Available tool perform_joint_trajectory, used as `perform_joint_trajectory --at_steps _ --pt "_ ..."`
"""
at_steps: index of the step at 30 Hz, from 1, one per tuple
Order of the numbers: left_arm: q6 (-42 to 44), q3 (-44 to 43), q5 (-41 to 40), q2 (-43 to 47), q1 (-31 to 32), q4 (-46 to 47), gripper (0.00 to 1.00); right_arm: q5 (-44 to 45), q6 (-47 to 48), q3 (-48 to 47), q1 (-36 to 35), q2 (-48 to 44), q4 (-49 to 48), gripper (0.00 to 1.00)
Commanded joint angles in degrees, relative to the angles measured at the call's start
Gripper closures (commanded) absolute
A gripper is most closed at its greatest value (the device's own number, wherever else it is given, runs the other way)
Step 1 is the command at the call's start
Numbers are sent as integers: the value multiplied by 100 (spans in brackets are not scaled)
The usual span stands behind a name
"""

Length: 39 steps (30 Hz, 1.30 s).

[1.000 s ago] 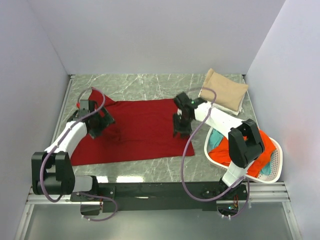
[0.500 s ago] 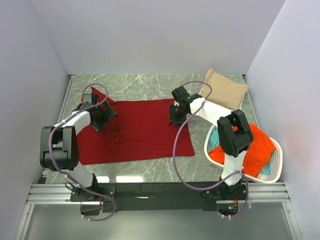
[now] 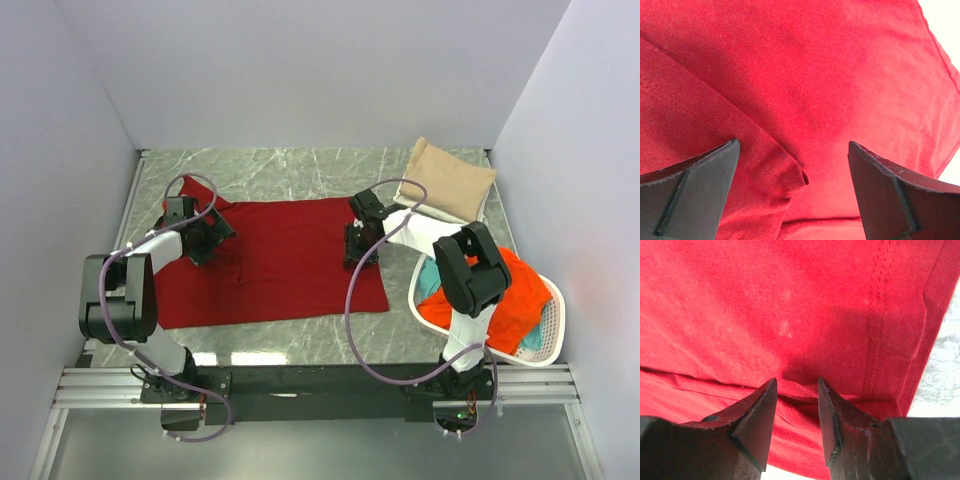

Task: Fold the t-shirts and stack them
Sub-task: Fold the tshirt

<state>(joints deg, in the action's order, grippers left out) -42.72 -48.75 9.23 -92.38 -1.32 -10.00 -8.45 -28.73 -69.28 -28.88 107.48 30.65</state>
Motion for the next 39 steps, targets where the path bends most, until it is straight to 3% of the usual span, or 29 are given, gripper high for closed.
perform_joint_trajectory --at_steps 1,9,17,25,32,39 --pt "-105 480 -158 -141 9 -397 2 98 -71 484 14 -8 318 54" --pt "-236 1034 -194 308 18 -582 2 54 -124 1214 -56 -499 608 54" --pt "-289 1079 -177 975 80 -1030 2 98 8 899 -82 -728 1187 54" --pt "-202 -10 -123 1574 80 -1557 0 563 473 -1183 329 -720 2155 54" --pt "132 -1389 -132 1047 -43 -1672 1 572 799 -2764 1068 315 1367 53" --pt "387 -2190 262 546 -280 -1812 1 1160 931 -3926 1183 1616 1057 54"
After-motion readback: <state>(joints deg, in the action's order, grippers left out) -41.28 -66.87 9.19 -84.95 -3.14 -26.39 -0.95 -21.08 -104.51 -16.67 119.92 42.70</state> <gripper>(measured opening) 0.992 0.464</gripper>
